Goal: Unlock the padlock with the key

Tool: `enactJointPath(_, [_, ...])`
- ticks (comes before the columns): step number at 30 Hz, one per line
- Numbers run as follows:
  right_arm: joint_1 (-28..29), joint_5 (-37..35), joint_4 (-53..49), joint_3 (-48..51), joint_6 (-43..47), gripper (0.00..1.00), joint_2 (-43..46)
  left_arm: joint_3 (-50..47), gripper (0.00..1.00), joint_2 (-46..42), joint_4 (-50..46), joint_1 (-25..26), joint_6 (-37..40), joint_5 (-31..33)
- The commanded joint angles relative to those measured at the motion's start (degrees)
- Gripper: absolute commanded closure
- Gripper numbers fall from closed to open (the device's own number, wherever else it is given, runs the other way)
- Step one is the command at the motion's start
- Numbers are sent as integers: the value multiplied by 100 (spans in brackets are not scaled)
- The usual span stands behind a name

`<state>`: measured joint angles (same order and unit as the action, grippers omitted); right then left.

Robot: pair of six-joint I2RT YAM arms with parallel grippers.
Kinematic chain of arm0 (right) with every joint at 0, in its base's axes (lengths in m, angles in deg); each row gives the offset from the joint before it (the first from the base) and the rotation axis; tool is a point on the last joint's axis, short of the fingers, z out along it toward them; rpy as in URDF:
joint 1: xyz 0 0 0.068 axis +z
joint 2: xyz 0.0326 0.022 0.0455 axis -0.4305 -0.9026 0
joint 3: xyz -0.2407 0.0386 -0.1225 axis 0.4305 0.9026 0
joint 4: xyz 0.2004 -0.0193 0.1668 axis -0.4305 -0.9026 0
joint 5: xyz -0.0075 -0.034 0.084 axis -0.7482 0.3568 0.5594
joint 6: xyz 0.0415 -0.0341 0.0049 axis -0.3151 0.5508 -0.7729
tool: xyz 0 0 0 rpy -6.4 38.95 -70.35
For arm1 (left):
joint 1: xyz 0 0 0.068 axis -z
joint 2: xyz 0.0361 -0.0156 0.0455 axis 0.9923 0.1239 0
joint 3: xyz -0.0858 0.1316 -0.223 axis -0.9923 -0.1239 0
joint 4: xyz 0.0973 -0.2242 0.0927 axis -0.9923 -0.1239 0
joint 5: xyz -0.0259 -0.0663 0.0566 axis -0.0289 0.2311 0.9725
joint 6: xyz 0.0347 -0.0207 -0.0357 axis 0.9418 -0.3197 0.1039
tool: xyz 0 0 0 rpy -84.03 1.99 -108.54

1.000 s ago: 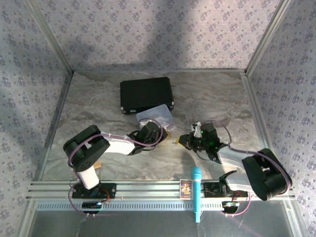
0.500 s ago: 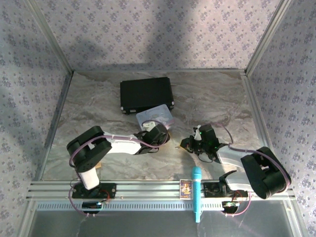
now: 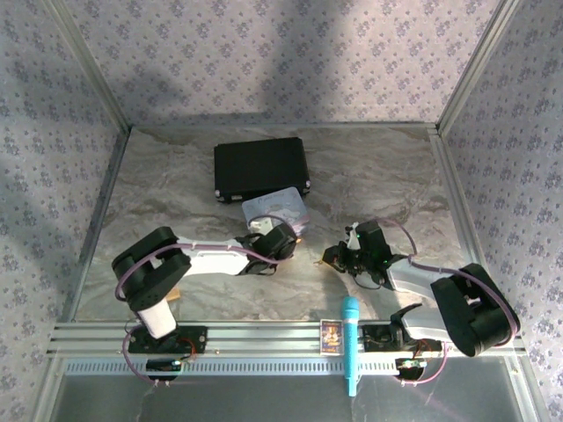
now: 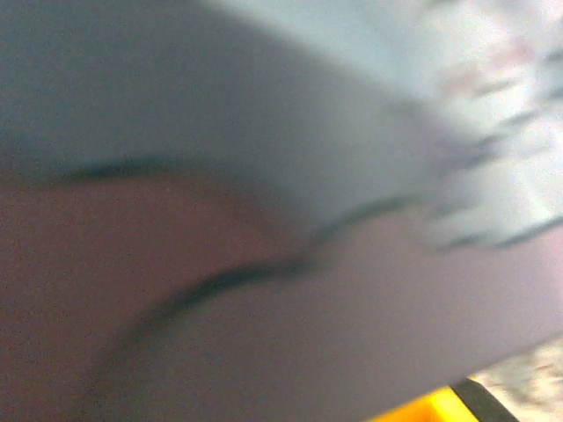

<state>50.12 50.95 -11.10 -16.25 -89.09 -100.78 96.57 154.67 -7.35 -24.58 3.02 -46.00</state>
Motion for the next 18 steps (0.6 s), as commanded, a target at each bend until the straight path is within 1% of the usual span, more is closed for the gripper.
enactJointPath(1, [-11, 69, -170, -151, 120, 100, -24, -180, 79, -350, -550, -9, 142, 242])
enactJointPath(3, [-15, 107, -170, -195, 121, 100, -47, -216, 75, -544, -398, -47, 302, 164])
enactJointPath(5, [-2, 140, -179, -230, 112, 100, -37, -207, 66, -717, -263, -47, 479, 149])
enactJointPath(7, [-2, 127, -232, -271, 128, 100, -10, -224, 58, -754, 112, -47, 678, 73])
enactJointPath(8, [-5, 120, -256, -296, 137, 100, 3, -212, 51, -725, 246, -55, 699, 28])
enactJointPath(9, [-6, 117, -266, -321, 139, 100, -8, -146, 46, -644, 283, -79, 664, -25])
enactJointPath(11, [-1, 127, -282, -347, 138, 100, -1, 80, 45, -478, 2, -87, 402, 79])
enactJointPath(12, [-2, 144, -285, -363, 123, 100, 15, 200, 41, -396, -210, -65, 207, 194])
enactJointPath(14, [-2, 136, -319, -345, 115, 100, 75, 488, 40, -209, -781, -78, -185, 351])
enactJointPath(15, [-3, 122, -364, -337, 107, 100, 130, 788, 39, -54, -1271, -74, -344, 488])
enactJointPath(16, [-10, 104, -413, -316, 131, 100, 196, 1053, 33, 149, -1732, -74, -467, 584])
enactJointPath(17, [-14, 94, -454, -304, 149, 100, 246, 1214, 30, 301, -1926, -80, -514, 596])
enactJointPath(18, [-28, 76, -498, -279, 154, 100, 296, 1272, 29, 449, -1866, -95, -495, 510])
